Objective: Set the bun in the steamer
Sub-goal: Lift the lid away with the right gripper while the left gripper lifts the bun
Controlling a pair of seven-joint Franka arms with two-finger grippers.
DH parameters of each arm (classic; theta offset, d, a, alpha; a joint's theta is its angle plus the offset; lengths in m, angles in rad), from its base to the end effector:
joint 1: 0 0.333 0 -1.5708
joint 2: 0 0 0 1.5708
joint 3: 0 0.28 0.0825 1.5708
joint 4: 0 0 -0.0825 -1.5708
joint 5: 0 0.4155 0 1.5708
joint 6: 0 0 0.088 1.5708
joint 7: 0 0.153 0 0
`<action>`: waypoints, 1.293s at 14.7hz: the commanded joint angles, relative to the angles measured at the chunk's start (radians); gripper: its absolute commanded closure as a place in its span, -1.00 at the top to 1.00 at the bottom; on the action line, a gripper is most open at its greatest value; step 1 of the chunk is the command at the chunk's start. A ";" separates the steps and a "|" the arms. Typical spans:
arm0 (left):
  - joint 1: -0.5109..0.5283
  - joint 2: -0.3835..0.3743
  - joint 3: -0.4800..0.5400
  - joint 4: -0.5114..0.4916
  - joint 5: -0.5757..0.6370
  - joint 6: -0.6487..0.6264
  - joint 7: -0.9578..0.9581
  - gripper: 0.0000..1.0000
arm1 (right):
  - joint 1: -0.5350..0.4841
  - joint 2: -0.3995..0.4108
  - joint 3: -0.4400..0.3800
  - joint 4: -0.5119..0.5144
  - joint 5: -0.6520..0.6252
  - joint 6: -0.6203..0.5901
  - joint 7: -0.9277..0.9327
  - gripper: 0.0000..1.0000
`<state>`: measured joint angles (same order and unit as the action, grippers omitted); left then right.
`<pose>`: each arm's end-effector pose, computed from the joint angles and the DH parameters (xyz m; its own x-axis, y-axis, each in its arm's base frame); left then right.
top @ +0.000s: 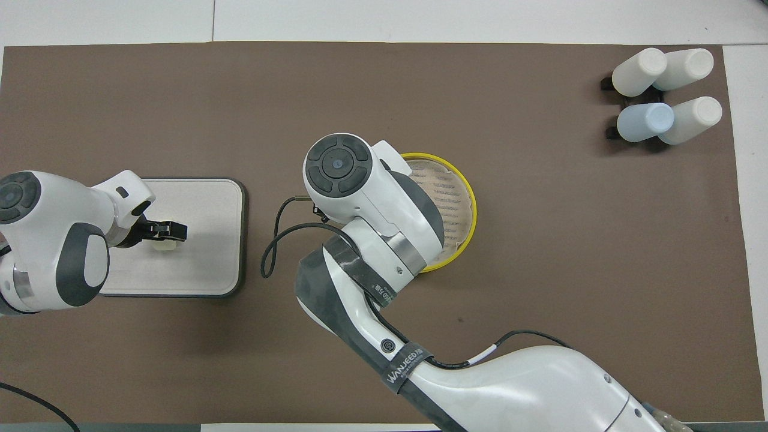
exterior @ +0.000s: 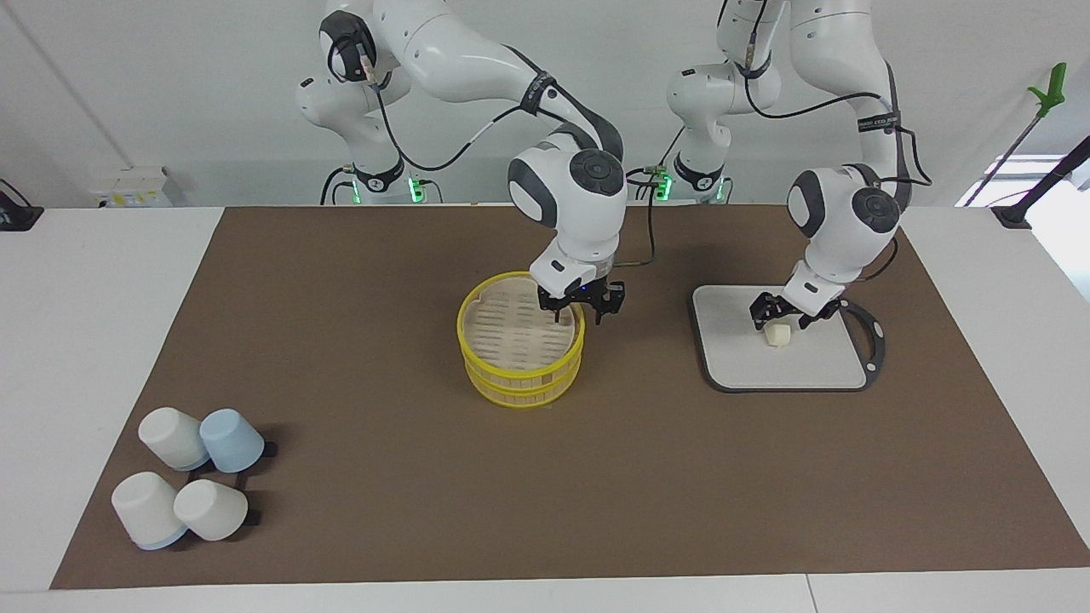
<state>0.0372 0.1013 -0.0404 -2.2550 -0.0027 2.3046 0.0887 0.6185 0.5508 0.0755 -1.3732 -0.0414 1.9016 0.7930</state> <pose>0.5425 -0.0023 0.2104 0.9946 -0.0900 -0.0509 -0.0895 -0.9959 0.0105 0.5608 0.4513 0.3080 0.9953 -0.0958 -0.0151 -0.0956 -0.9953 0.0144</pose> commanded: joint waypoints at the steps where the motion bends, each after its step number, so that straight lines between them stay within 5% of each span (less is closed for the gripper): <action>1: -0.019 0.008 0.008 -0.012 -0.013 0.038 0.016 0.74 | -0.002 0.008 0.003 0.022 -0.064 -0.019 0.022 -1.00; 6: -0.028 0.008 0.008 -0.011 -0.013 0.029 0.014 0.07 | -0.016 -0.002 0.003 0.074 -0.064 -0.076 -0.007 -1.00; 9: -0.026 0.012 0.008 0.020 -0.013 -0.002 0.014 -0.27 | -0.112 -0.057 0.004 0.129 -0.055 -0.173 -0.212 -1.00; 13: -0.034 0.049 0.005 0.222 -0.023 -0.198 -0.047 -0.29 | -0.311 -0.135 0.001 0.128 -0.049 -0.193 -0.525 -1.00; 19: -0.235 0.142 0.002 0.512 -0.069 -0.424 -0.436 -0.27 | -0.540 -0.153 0.001 0.123 -0.045 -0.231 -0.661 -1.00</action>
<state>-0.1279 0.1756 -0.0500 -1.8825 -0.0563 1.9802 -0.2347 0.1344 0.4054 0.0588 -1.2426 -0.0830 1.6794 0.1664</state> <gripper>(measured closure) 0.634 0.894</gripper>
